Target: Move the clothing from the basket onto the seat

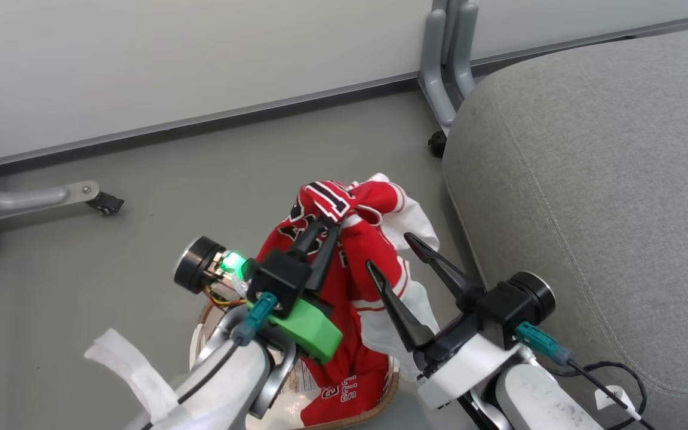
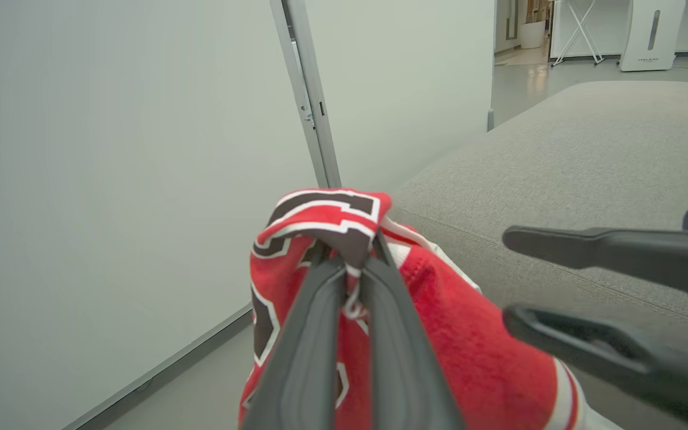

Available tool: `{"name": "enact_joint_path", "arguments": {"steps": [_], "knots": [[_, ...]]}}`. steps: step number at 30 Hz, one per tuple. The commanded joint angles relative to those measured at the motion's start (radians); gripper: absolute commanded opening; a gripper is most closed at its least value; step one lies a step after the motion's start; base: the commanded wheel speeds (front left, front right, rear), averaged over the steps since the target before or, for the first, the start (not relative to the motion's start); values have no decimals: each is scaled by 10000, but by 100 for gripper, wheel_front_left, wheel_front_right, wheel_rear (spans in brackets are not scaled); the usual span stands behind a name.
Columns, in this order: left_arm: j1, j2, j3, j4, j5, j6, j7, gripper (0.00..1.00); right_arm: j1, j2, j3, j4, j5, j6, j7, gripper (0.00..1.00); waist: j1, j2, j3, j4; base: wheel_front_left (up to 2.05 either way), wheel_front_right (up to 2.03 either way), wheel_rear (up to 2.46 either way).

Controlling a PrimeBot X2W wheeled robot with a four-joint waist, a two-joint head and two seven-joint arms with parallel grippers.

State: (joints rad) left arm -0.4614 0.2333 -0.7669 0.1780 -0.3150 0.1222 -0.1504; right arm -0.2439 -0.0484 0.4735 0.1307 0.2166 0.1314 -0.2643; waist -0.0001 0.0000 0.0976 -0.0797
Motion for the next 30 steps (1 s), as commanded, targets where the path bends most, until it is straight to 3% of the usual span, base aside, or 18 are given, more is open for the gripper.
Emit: {"name": "enact_joint_path", "arguments": {"steps": [1,17,18,19,20,30], "knots": [[-191,29,-99,-91,160,-13,90,0,-141,-40,29,233,-7,-14,-3,100,1,0,23,71,0,0,0],[46,-180,-889,-1157,306,-88,525,0,-187,-34,347,1779,421,-14,-3,100,1,0,-163,376,0,0,0],[65,-176,-902,-1177,290,-74,541,0,-173,-34,474,1891,403,-14,-3,36,1,0,-185,372,0,0,0],[81,-162,-911,-1184,280,-62,540,0,-199,-32,544,1933,373,-14,-3,11,1,0,-196,364,0,0,0],[99,-134,-916,-1182,273,-65,542,0,-204,-35,617,2009,398,-14,-3,0,1,0,-204,353,0,0,0],[119,-60,-907,-1066,163,15,523,0,-172,-35,624,2072,291,-14,-3,0,1,0,-154,308,0,0,0]]}}
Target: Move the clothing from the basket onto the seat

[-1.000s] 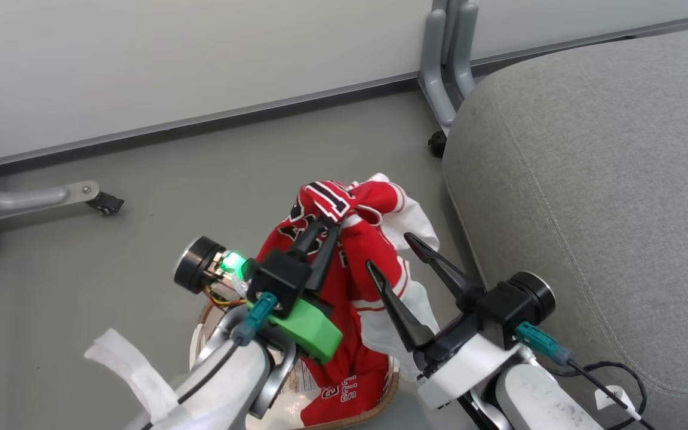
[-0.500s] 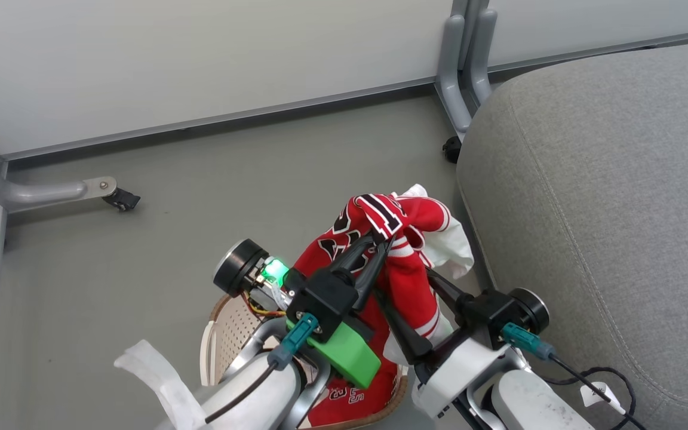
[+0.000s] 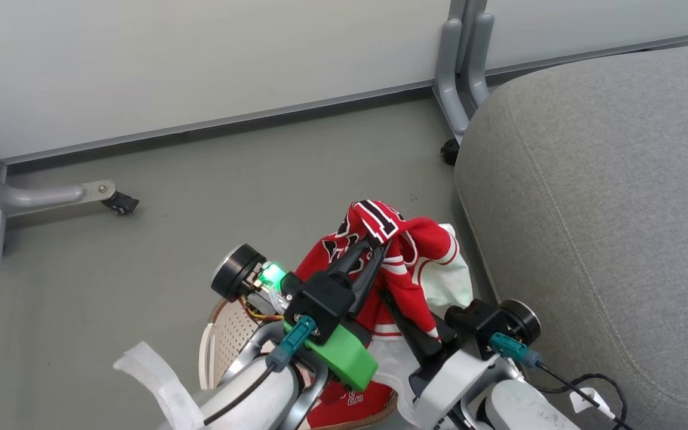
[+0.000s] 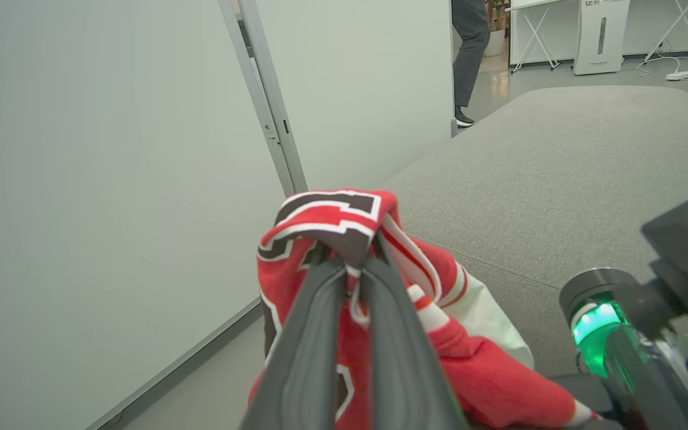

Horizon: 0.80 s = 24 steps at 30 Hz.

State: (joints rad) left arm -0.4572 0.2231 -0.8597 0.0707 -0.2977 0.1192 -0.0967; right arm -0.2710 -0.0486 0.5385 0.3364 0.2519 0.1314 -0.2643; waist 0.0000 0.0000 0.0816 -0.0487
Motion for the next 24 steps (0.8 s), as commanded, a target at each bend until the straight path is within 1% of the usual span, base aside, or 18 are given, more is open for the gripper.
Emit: {"name": "enact_joint_path", "arguments": {"steps": [1,9,10,11,24], "knots": [[68,39,25,13,-25,58,-12,0,101,-33,-50,8,-67,-14,-3,0,0,0,12,-4,0,0,0],[4,78,0,57,-77,103,29,1,63,-33,-134,-111,-124,-14,-3,0,0,0,84,-20,0,0,0],[-4,83,15,76,-54,151,26,55,52,-33,-142,-130,-132,-14,-3,0,0,0,94,-20,0,0,0],[-13,102,12,123,-13,186,76,100,35,-33,-142,-156,-145,-14,-4,0,0,0,107,-21,0,0,0],[-125,116,-23,258,-73,311,70,100,36,-110,-275,-234,-219,-14,-4,0,0,0,167,-42,0,0,0]]}}
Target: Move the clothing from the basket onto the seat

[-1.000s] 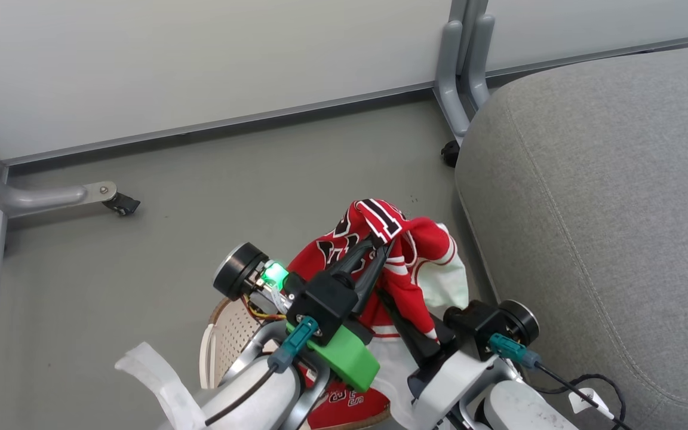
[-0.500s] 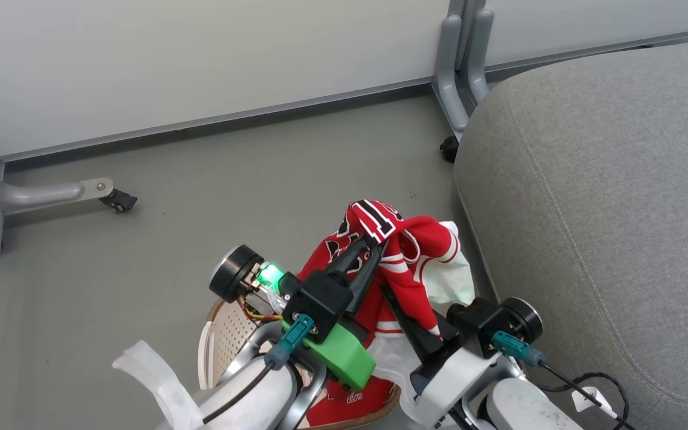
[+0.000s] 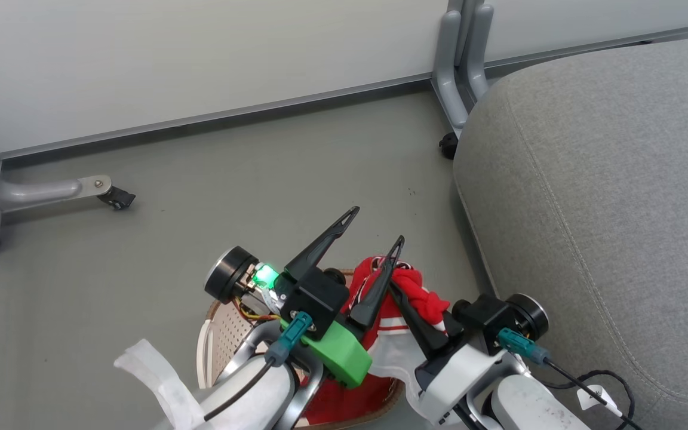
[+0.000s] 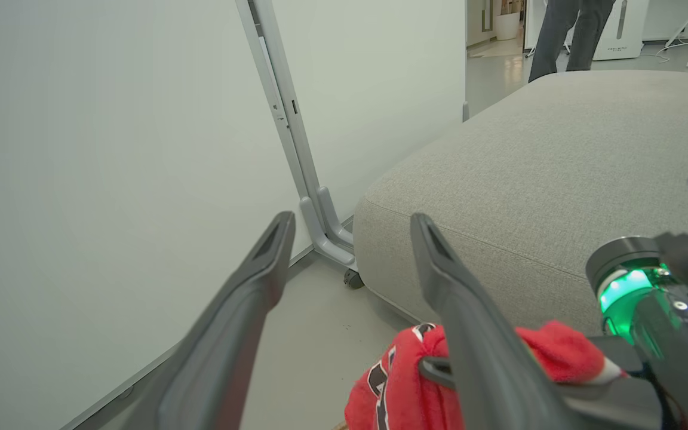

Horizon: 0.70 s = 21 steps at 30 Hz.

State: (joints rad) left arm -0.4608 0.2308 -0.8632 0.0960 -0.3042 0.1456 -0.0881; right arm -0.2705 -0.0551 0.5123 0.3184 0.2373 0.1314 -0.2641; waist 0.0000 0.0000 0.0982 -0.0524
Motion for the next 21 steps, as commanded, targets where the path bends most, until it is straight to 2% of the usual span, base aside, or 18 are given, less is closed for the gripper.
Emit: {"name": "enact_joint_path", "arguments": {"steps": [1,9,13,21], "knots": [[-98,47,17,7,-17,64,-31,100,22,-51,3,-56,-94,-14,-6,0,0,0,7,-17,0,0,0],[-82,144,147,217,-160,111,-263,100,-67,-176,-170,-234,-163,-14,-8,0,0,0,186,-132,0,0,0],[-135,249,199,446,-153,96,-496,100,-223,-214,-575,-771,-337,-14,-12,0,0,0,487,-348,0,0,0],[-101,591,269,405,-350,-205,-818,100,-264,-472,-1258,-2327,-824,-14,-14,0,0,0,1237,-1076,0,0,0]]}}
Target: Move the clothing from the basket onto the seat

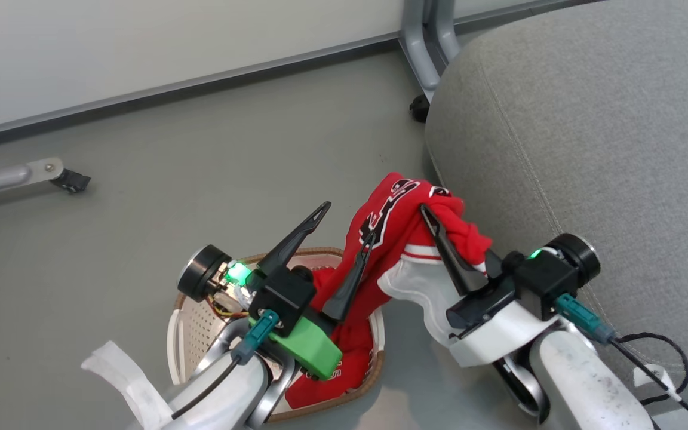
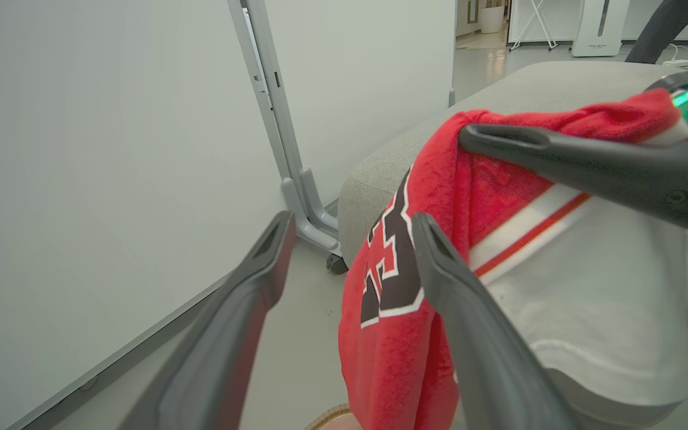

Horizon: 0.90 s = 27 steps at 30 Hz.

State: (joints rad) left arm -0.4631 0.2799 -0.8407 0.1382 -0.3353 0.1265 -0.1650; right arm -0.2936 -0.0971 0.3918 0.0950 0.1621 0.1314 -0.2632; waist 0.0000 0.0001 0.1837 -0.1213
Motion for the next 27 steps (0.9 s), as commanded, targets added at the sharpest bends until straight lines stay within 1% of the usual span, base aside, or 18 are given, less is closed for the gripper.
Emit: {"name": "enact_joint_path", "arguments": {"steps": [1,9,16,23,27], "knots": [[-85,162,39,-30,-33,-47,-79,100,12,-74,-167,-278,-104,-14,-22,0,0,-1,468,-473,0,0,0],[-211,582,79,-241,9,-187,-162,100,733,-36,-1407,-1909,-312,-14,-22,0,0,-1,1198,-1365,0,0,0],[-254,973,67,-513,-35,-269,175,100,1498,194,-2326,-3137,-481,-14,-22,0,0,-1,1751,-2418,0,0,0],[-380,1377,-14,-888,102,-307,619,100,2049,421,-2856,-3806,-518,-14,-22,0,0,-1,2320,-3378,0,0,0],[-510,1594,-100,-1120,174,-389,923,100,2160,471,-3077,-4078,-445,-14,-23,0,0,-1,2680,-3789,0,0,0]]}}
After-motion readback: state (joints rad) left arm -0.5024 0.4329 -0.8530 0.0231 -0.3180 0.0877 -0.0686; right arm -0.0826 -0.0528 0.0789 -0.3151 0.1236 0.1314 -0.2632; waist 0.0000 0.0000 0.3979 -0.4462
